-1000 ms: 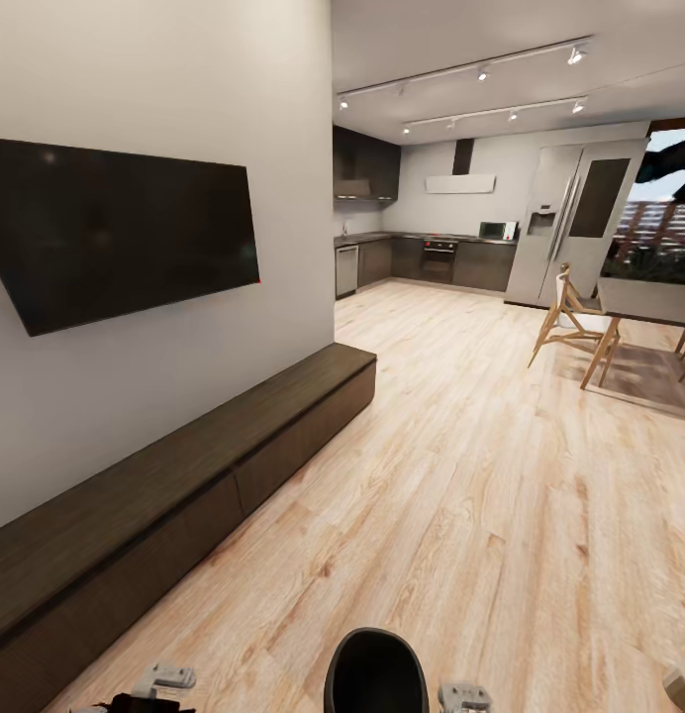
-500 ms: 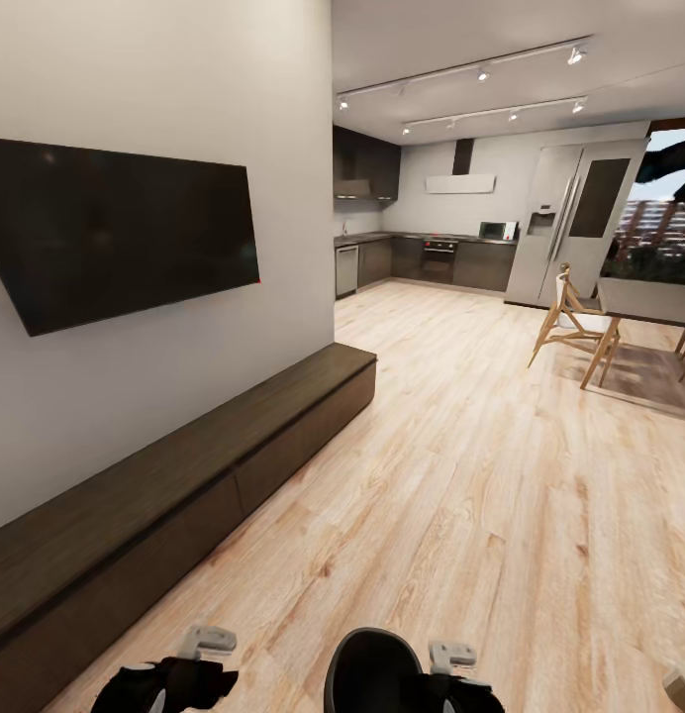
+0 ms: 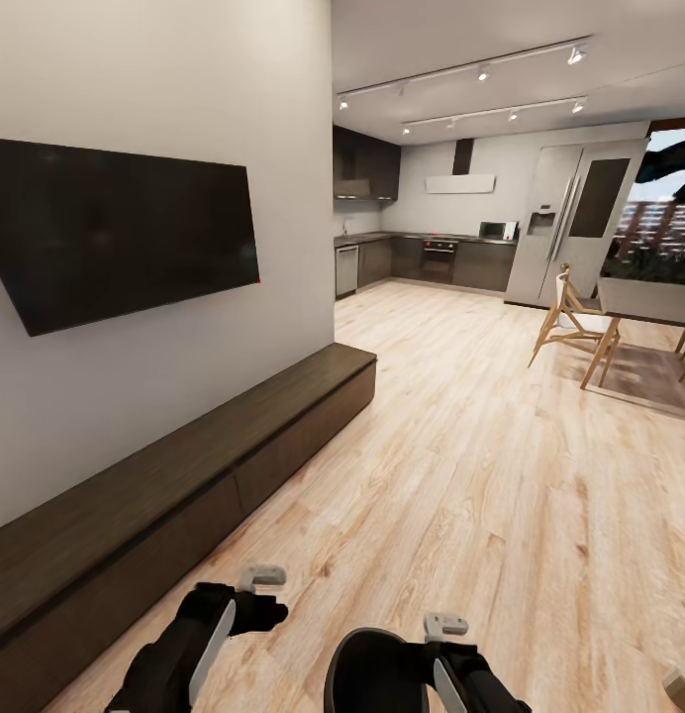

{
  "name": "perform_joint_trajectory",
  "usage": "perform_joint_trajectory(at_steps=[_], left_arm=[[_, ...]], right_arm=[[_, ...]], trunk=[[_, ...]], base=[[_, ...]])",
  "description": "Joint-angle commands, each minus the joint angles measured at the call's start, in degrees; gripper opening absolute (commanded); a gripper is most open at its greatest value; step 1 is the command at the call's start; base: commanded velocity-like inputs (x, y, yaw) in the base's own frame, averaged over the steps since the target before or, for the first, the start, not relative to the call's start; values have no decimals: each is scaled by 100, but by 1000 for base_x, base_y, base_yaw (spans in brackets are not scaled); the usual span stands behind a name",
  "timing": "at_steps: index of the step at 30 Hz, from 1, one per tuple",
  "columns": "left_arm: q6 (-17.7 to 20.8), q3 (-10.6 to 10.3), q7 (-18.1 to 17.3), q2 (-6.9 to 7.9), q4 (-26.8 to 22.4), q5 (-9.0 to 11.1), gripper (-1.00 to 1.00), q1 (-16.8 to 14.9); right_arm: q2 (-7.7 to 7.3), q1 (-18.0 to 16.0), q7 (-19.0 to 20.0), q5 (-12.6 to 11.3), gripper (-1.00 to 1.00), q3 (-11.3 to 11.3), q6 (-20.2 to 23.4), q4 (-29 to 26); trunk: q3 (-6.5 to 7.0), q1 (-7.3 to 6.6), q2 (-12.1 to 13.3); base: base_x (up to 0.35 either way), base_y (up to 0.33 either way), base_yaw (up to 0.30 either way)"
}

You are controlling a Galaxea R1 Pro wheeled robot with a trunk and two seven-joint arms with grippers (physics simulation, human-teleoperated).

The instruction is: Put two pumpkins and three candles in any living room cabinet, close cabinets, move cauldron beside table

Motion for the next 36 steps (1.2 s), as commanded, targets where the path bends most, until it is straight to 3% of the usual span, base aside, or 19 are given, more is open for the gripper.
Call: perform_joint_trajectory(at_steps=[1, 4, 6, 8, 12, 19, 27, 36], left_arm=[[-72, 5, 57, -32, 342, 35, 100, -231], [-301, 15, 122, -73, 1095, 63, 100, -615], [-678, 41, 273, -90, 1748, 79, 100, -911], [-937, 57, 423, -94, 2030, 134, 100, -998], [-1621, 72, 1049, -94, 2546, 529, 100, -1112], [-2187, 70, 1393, -71, 2737, 755, 100, -1149], [-2264, 61, 1420, -71, 2757, 765, 100, -1145], [-2291, 38, 1412, -75, 2760, 745, 100, -1136]], right_arm=[[-4, -17, -43, -43, 100, 5, -80, 91], [-7, -33, -113, -42, 100, -6, -271, 274], [-6, -40, -298, -47, 100, -19, -449, 398], [-4, -42, -360, -48, 100, -21, -515, 455], [-2, -44, -442, -49, 100, -19, -619, 538], [1, -44, -472, -43, 100, 16, -797, 565], [-1, -45, -483, -44, 100, 18, -831, 567], [-4, -45, -480, -50, 100, -15, -839, 568]], trunk=[[-6, 0, -3], [-6, 0, -3], [-6, 0, -3], [-6, 0, -3], [-6, 0, -3], [-6, 0, -3], [-1, 0, -3], [4, 0, -3]], base=[[0, 0, 0], [0, 0, 0], [0, 0, 0], [0, 0, 0], [0, 0, 0], [0, 0, 0], [0, 0, -39], [0, 0, -244]])
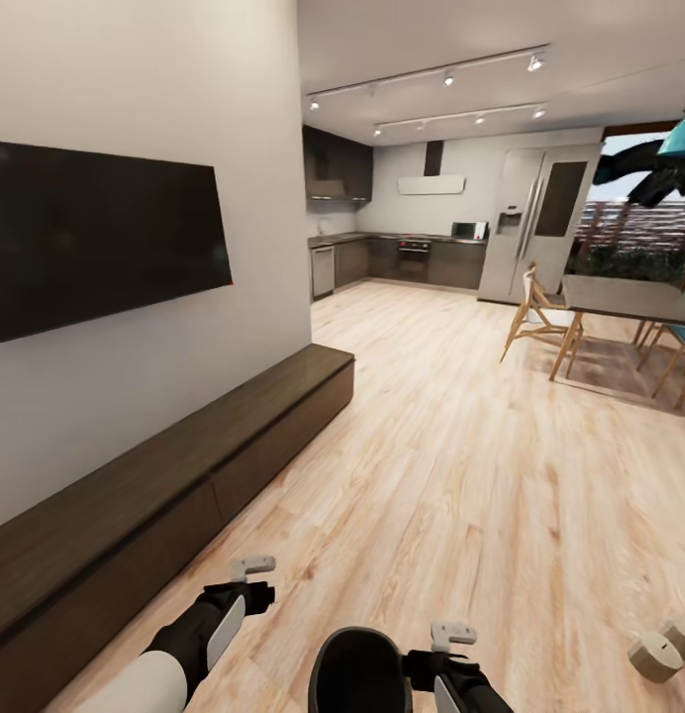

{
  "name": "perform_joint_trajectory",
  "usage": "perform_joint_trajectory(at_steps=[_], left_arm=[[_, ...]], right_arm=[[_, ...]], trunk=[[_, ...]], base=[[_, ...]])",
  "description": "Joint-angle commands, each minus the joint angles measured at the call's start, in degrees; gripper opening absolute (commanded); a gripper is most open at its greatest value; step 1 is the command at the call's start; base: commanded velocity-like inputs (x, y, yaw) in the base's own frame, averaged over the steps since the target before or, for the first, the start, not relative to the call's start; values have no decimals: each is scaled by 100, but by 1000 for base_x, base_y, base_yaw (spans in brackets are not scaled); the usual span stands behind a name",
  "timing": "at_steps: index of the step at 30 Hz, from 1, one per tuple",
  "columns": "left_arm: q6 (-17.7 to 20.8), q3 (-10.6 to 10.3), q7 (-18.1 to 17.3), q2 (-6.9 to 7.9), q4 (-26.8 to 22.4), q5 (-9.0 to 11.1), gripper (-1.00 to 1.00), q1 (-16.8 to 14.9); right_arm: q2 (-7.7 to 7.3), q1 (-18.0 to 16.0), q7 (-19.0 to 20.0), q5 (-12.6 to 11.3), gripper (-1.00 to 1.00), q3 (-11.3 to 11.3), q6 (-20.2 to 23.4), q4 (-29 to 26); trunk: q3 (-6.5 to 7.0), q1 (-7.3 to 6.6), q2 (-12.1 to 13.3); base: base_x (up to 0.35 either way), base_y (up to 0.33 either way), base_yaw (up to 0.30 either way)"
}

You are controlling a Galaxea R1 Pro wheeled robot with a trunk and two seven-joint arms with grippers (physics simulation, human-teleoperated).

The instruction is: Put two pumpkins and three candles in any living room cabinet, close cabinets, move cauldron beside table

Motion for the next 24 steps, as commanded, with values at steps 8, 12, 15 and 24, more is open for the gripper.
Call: perform_joint_trajectory(at_steps=[8, 12, 15, 24], left_arm=[[21, -52, 33, 14, -14, 44, 100, 1], [-83, -61, 14, 19, 21, 29, 100, 0], [-190, -69, -12, 24, 295, 23, 100, 0], [-591, -76, -27, -6, 858, 14, 100, -7]], right_arm=[[10, -2, -32, -47, 100, 14, 20, -6], [18, -2, -25, -49, 100, 24, 20, -6], [18, -9, -6, -94, 100, 26, 48, -36], [-13, -675, -20, -567, 100, 1, 287, 424]], trunk=[[-6, 0, -3], [-6, 0, -3], [-6, 0, -3], [-6, 0, -3]], base=[[0, 0, -97], [0, 0, -15], [0, 0, -5], [0, 0, -1]])
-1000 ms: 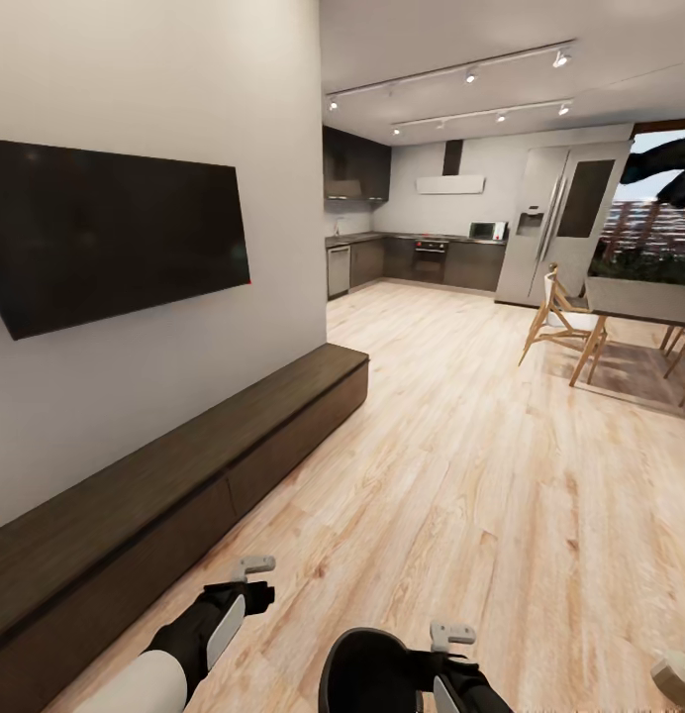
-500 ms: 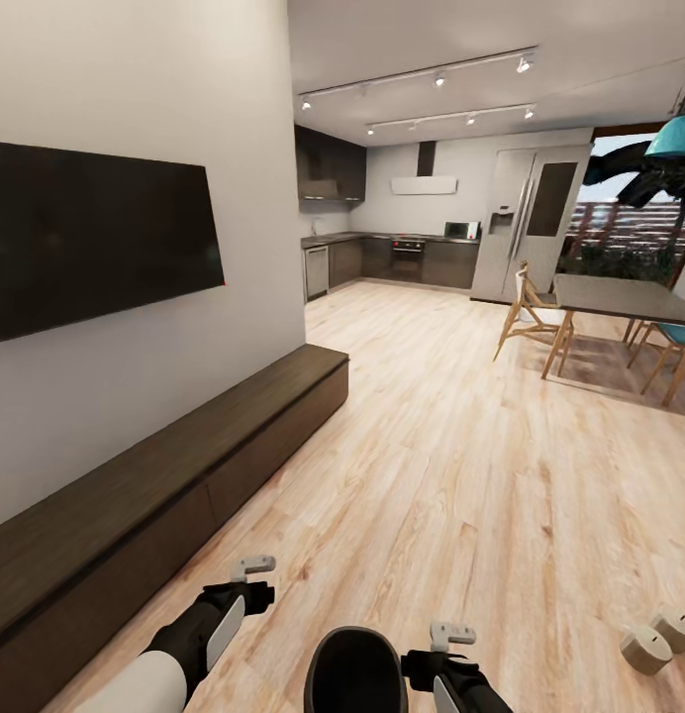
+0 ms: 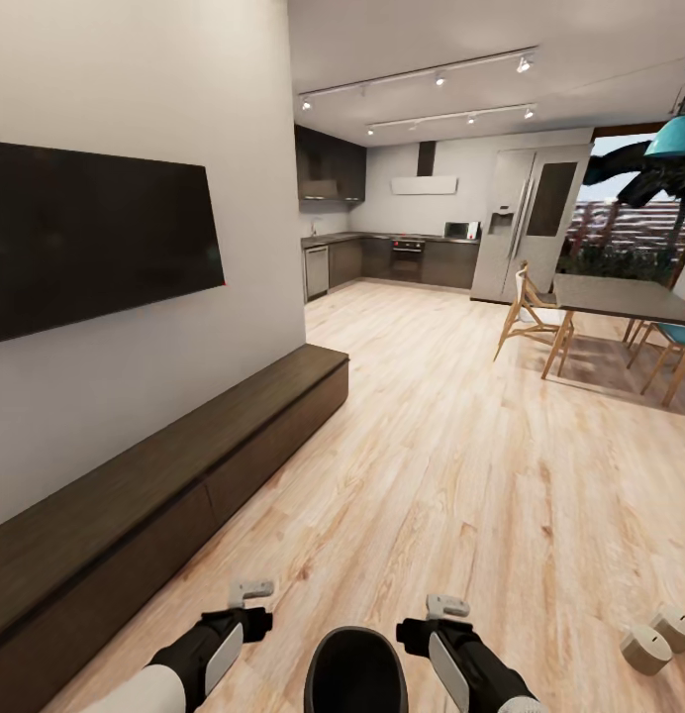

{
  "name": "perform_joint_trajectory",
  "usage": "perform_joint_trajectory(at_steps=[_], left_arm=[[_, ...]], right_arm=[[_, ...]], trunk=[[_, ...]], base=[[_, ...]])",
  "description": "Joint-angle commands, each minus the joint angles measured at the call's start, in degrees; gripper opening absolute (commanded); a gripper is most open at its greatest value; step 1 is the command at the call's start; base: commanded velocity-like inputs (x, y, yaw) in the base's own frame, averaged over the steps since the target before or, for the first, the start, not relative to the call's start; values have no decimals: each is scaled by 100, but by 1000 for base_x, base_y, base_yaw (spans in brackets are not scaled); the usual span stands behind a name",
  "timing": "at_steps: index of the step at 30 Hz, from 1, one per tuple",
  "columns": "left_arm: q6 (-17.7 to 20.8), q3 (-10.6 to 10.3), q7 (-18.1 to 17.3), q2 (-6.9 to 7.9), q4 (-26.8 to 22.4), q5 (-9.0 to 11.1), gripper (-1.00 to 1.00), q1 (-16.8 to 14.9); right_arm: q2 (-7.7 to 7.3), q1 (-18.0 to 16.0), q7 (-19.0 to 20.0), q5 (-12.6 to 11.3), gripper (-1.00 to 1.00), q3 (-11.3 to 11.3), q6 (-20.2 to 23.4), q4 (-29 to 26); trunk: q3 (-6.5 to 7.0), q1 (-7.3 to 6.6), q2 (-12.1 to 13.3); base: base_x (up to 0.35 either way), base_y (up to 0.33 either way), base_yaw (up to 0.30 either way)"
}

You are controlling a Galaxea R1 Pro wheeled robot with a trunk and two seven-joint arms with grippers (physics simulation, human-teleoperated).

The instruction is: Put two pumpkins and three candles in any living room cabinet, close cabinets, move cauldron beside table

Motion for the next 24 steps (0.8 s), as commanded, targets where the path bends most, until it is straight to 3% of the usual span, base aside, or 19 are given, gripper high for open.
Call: perform_joint_trajectory(at_steps=[1, 13, 18, 24], left_arm=[[28, -41, 39, -1, 3, 57, 100, -1], [134, -38, 86, -63, 29, 54, 100, -2], [406, -38, 35, -141, 24, 62, 100, -2], [431, -36, -90, -199, 22, 61, 100, -2]], right_arm=[[-3, -23, -38, -71, 100, 5, 20, 41], [7, -63, -32, -87, 100, 21, -41, 193], [3, -61, -31, -87, 100, 30, -222, 204], [-12, -60, -30, -94, 100, 17, -265, 200]], trunk=[[-6, 0, -3], [-6, 0, -3], [-6, 0, -3], [-6, 0, -3]], base=[[0, 0, 0], [0, 0, 0], [0, 0, 0], [0, 0, 0]])
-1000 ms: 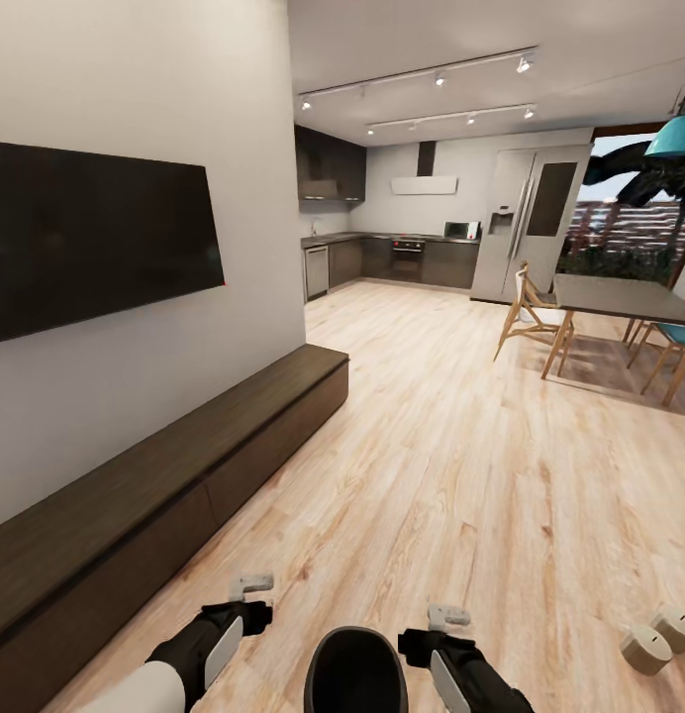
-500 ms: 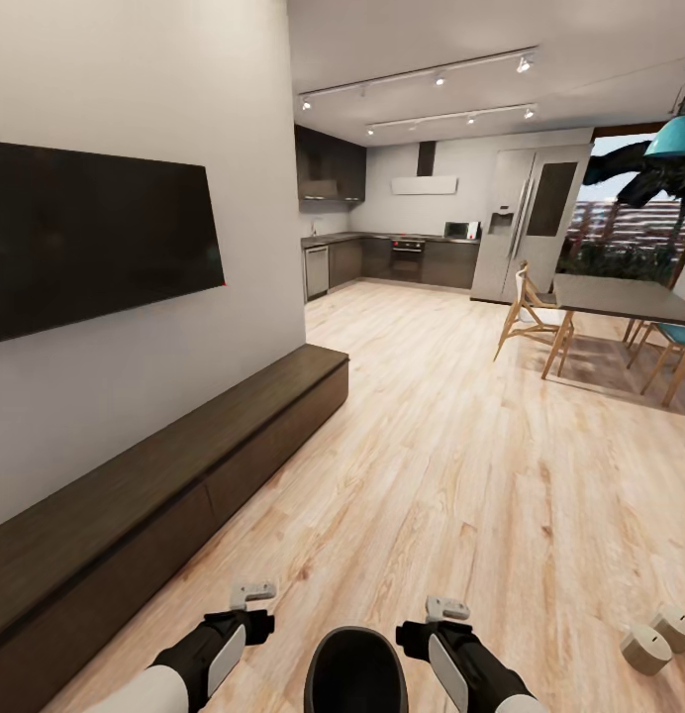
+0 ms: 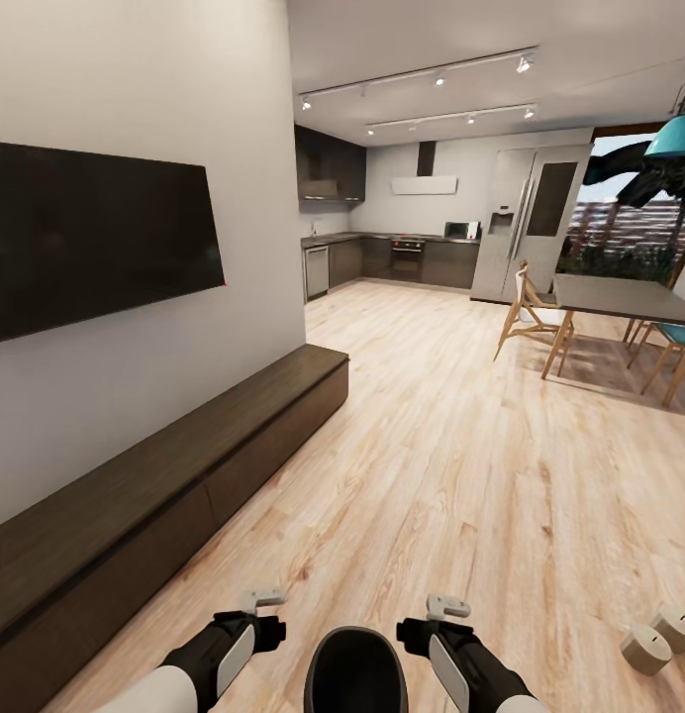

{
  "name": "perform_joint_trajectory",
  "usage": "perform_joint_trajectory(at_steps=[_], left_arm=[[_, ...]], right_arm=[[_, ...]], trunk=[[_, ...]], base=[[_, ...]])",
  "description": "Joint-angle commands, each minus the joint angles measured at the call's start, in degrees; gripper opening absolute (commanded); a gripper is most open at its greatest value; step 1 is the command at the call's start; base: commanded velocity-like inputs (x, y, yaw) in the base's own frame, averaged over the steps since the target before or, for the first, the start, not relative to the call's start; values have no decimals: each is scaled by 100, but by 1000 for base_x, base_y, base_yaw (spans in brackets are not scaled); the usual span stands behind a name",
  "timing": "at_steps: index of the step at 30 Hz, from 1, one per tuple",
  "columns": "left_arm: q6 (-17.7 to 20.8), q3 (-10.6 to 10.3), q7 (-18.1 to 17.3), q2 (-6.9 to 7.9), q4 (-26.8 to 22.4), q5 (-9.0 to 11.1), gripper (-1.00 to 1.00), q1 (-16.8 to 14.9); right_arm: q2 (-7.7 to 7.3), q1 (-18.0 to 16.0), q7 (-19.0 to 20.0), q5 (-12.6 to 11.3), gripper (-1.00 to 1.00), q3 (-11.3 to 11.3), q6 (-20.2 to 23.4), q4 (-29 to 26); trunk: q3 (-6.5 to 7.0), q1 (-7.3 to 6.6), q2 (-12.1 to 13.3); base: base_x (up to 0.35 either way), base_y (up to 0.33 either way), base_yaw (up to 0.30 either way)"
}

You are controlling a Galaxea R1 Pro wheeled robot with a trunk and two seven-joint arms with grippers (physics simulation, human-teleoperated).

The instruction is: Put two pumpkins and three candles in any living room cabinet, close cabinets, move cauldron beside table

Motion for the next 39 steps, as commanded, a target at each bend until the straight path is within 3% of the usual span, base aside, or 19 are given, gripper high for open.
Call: perform_joint_trajectory(at_steps=[1, 14, 26, 39], left_arm=[[30, -41, 21, -11, -13, 57, 100, -1], [33, -38, -18, -63, -10, 62, 100, -1], [-363, -37, -49, -69, -13, 62, 100, 24], [-563, -37, -58, -69, -13, 63, 100, 26]], right_arm=[[0, -1, -33, -55, 100, 8, 21, -13], [17, 0, -19, -47, 100, 33, -1, 19], [21, 0, 5, -47, 100, 29, -5, 56], [16, 0, 8, -47, 100, 29, -5, 65]], trunk=[[-6, 0, -3], [-6, 0, -3], [-6, 0, -3], [-239, 285, -525]], base=[[0, 0, 0], [0, 0, 0], [0, 0, 0], [0, 0, 0]])
